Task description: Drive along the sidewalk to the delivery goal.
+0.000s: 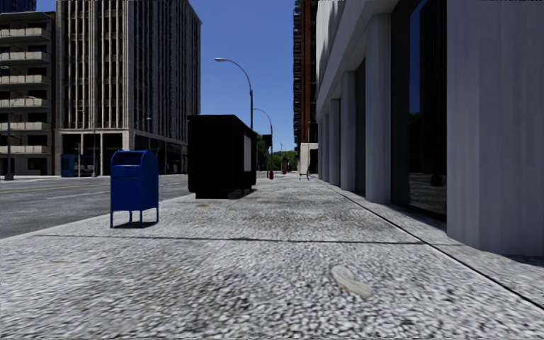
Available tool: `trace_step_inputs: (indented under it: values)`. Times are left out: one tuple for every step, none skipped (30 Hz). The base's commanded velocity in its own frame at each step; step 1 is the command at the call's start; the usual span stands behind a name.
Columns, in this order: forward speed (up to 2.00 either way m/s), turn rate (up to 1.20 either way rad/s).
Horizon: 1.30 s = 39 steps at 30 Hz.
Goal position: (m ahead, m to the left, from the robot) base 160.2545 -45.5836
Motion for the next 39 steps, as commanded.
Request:
trace_step_inputs:
  values:
    - [2.00, 0.00]
    - [2.00, 0.00]
    - [2.00, 0.00]
    - [2.00, 0.00]
    - [2.00, 0.00]
    - [2.00, 0.00]
    - [2.00, 0.00]
    - [2.00, 0.00]
    - [2.00, 0.00]
    - [2.00, 0.00]
    - [2.00, 0.00]
    - [2.00, 0.00]
    - [2.00, 0.00]
    - [2.00, -0.01]
    - [2.00, -0.13]
    - [2.00, -0.21]
    - [2.00, -0.23]
    - [2.00, -0.23]
    - [2.00, -0.24]
    - [2.00, -0.24]
    - [2.00, -0.24]
    - [2.00, -0.24]
    - [2.00, -0.24]
    - [2.00, -0.24]
    - [2.00, -0.24]
    - [2.00, -0.24]
    - [2.00, -0.24]
    - [2.00, -0.24]
    - [2.00, -0.24]
    - [2.00, -0.21]
    - [2.00, -0.17]
    - [2.00, -0.17]
    - [2.00, -0.16]
    - [2.00, -0.16]
    - [2.00, -0.16]
    - [2.00, -0.16]
    - [2.00, -0.16]
    - [2.00, -0.16]
    - [2.00, -0.16]
